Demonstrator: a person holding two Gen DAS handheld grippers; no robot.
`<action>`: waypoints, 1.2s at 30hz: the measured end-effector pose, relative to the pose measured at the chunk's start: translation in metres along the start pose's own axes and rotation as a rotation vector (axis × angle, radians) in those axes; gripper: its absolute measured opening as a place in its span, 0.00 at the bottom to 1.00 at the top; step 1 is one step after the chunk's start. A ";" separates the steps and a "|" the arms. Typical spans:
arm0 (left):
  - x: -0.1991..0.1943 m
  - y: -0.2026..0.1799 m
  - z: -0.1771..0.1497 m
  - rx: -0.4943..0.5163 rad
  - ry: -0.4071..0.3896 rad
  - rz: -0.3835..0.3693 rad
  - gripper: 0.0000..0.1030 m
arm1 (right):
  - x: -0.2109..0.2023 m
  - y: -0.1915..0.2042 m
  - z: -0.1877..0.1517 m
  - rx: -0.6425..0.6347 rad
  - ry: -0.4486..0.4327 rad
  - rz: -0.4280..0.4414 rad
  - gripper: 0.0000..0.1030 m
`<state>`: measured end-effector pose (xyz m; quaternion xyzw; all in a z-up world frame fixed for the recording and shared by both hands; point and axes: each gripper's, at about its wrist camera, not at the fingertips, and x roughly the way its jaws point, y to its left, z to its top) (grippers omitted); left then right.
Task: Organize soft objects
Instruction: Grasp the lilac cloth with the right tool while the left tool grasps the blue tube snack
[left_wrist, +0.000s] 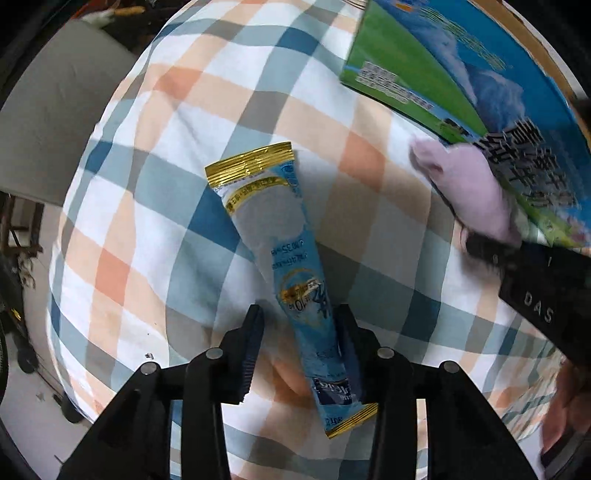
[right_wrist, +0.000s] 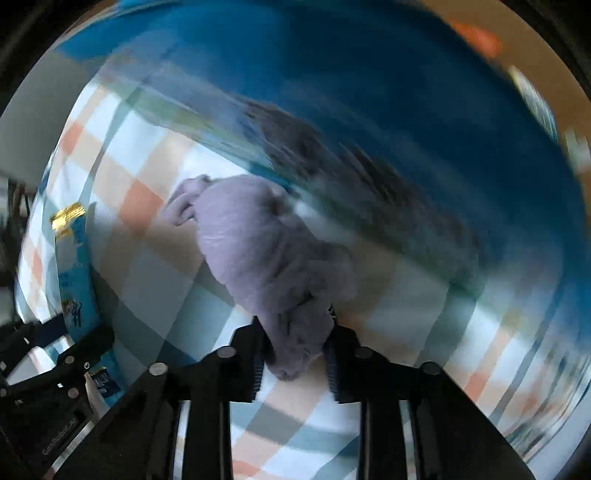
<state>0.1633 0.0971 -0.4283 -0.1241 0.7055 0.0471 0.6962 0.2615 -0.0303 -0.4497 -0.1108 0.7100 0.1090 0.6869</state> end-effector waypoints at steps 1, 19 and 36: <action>-0.001 0.003 0.000 -0.011 0.004 -0.009 0.37 | -0.001 -0.009 -0.006 0.065 0.026 0.026 0.21; 0.005 -0.008 0.020 0.058 0.000 -0.007 0.45 | -0.043 -0.073 -0.102 0.351 0.043 0.296 0.55; 0.022 -0.020 -0.004 0.143 0.102 -0.188 0.37 | -0.001 -0.100 -0.110 0.464 0.126 0.330 0.47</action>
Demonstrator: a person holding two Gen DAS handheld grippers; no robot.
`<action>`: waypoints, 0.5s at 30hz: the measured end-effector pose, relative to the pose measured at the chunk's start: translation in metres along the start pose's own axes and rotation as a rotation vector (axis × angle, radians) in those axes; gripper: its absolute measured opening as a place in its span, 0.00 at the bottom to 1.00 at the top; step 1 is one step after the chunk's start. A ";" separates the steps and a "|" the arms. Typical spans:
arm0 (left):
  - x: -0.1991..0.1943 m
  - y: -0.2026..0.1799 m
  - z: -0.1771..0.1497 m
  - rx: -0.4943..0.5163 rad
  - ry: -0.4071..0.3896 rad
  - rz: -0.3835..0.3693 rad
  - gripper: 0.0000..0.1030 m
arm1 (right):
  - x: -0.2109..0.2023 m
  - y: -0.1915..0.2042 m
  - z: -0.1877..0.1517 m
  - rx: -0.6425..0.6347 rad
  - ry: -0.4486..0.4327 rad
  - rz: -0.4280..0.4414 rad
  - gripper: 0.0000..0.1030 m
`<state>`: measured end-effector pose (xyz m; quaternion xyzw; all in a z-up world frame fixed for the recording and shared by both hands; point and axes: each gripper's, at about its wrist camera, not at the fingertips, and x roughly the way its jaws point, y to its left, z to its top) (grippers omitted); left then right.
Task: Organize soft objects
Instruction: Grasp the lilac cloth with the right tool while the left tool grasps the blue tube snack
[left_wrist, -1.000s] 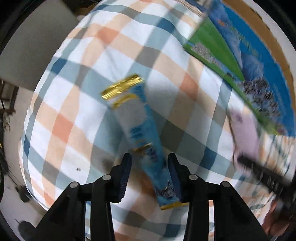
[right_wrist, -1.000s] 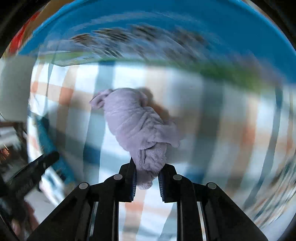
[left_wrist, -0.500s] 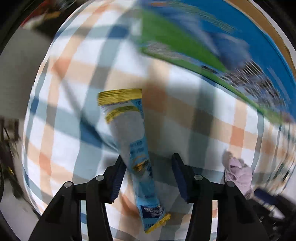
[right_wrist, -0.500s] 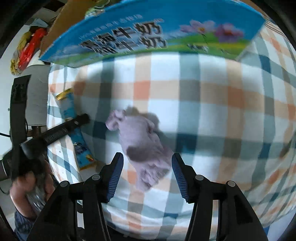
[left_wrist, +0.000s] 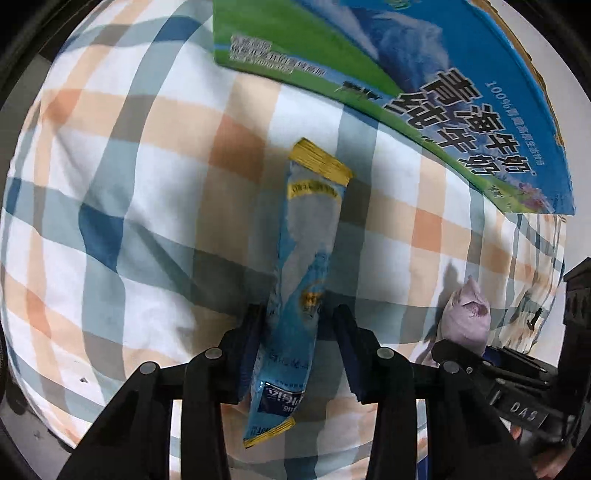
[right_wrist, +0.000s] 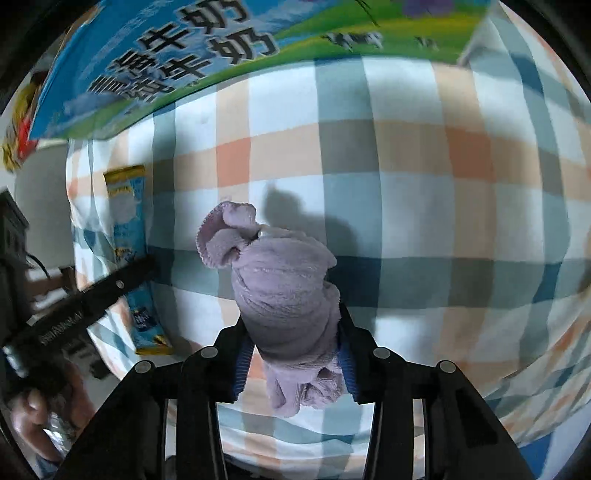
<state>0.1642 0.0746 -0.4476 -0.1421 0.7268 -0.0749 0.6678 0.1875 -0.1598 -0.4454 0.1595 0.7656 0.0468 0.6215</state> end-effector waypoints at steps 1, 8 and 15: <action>0.002 0.000 -0.001 0.007 -0.001 0.012 0.37 | 0.002 -0.003 0.001 0.008 0.010 0.000 0.47; 0.002 -0.054 0.005 0.102 -0.039 0.203 0.19 | 0.009 -0.002 -0.009 -0.035 0.023 -0.088 0.35; -0.013 -0.085 -0.010 0.147 -0.086 0.210 0.15 | -0.029 -0.004 -0.026 -0.063 -0.020 -0.044 0.31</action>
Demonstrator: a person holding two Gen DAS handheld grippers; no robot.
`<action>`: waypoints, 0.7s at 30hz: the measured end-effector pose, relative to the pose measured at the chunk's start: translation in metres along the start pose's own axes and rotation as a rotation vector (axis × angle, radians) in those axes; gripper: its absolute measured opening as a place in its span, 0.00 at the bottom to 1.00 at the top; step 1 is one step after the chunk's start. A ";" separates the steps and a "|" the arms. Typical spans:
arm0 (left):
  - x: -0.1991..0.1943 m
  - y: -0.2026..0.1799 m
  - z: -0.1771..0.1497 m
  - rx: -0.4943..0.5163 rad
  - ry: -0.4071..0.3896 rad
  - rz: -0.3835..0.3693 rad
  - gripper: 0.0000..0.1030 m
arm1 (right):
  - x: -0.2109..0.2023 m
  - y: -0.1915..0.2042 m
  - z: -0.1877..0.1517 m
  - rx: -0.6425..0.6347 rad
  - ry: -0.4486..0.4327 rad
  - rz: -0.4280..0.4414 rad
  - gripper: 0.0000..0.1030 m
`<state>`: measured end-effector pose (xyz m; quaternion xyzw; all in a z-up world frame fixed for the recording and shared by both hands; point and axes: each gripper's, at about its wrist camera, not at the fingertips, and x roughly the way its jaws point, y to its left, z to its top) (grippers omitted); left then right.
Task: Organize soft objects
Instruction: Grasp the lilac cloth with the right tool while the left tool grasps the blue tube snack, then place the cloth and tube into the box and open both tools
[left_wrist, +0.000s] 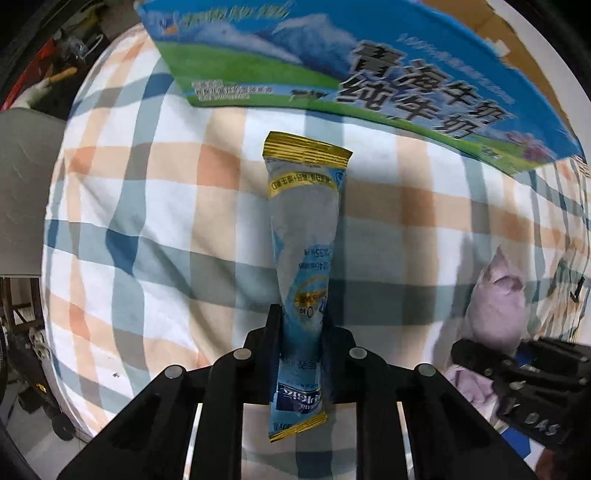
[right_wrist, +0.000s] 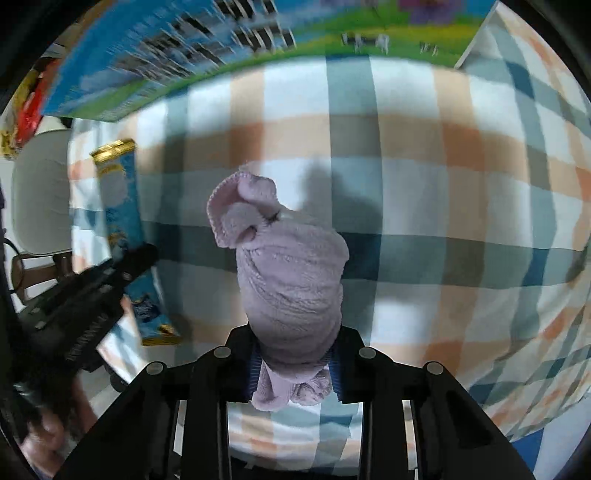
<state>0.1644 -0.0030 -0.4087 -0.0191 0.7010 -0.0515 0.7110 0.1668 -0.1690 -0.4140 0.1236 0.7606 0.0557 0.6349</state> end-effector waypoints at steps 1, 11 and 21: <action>-0.008 -0.003 -0.003 0.001 -0.013 -0.010 0.15 | -0.009 0.000 -0.002 -0.003 -0.010 0.014 0.31; -0.125 -0.013 0.027 0.054 -0.163 -0.155 0.15 | -0.124 0.000 0.002 -0.031 -0.160 0.130 0.30; -0.174 -0.020 0.138 0.089 -0.194 -0.172 0.15 | -0.183 0.032 0.086 -0.014 -0.257 0.076 0.30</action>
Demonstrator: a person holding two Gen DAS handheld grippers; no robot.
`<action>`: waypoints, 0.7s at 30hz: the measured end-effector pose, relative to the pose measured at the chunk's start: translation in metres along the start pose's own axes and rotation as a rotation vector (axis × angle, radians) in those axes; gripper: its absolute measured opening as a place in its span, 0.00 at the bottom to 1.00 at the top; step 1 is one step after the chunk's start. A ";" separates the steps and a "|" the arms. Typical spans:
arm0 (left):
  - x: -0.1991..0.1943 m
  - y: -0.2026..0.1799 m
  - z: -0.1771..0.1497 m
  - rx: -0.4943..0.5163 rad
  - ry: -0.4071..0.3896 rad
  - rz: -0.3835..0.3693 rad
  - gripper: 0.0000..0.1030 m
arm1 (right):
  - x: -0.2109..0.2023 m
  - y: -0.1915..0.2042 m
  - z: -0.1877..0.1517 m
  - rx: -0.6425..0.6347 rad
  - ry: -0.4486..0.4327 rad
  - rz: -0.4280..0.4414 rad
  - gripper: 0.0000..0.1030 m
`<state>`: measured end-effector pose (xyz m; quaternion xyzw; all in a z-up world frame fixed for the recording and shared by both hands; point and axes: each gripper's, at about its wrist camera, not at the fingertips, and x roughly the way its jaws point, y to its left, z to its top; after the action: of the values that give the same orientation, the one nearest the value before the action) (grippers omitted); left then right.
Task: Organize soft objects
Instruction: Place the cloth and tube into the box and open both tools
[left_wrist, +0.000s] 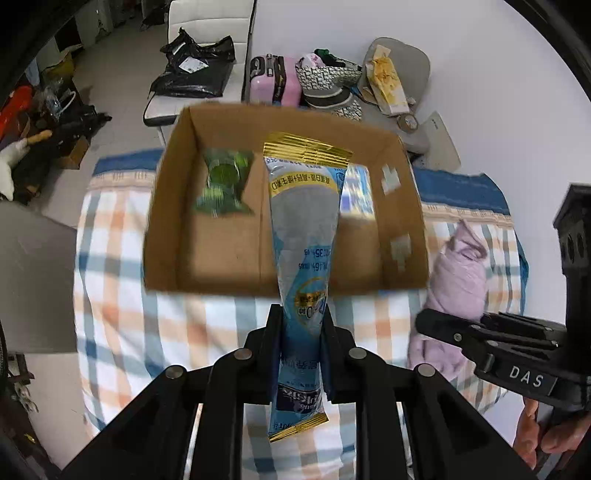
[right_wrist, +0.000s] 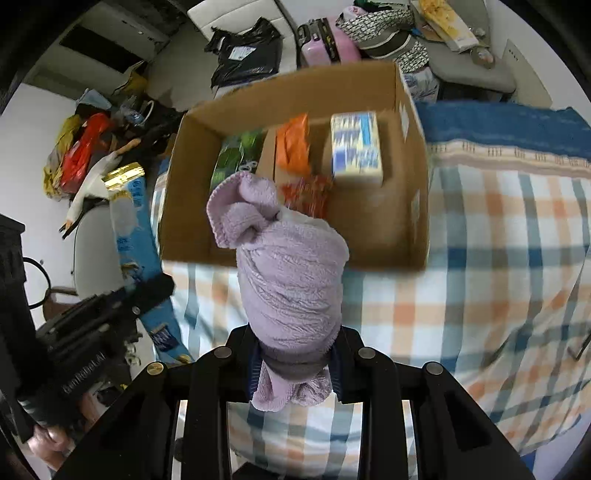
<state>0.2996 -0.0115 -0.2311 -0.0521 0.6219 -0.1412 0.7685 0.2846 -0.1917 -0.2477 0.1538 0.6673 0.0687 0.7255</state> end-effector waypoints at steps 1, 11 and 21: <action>0.000 0.003 0.009 0.005 0.004 0.003 0.15 | 0.001 0.000 0.008 -0.004 0.005 -0.012 0.30; 0.065 0.027 0.092 -0.012 0.166 0.034 0.15 | 0.050 -0.012 0.084 0.033 0.119 -0.155 0.30; 0.142 0.045 0.112 -0.054 0.348 0.041 0.15 | 0.112 -0.027 0.109 0.032 0.250 -0.254 0.30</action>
<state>0.4415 -0.0189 -0.3514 -0.0349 0.7501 -0.1155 0.6502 0.4009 -0.1971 -0.3552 0.0698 0.7675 -0.0155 0.6371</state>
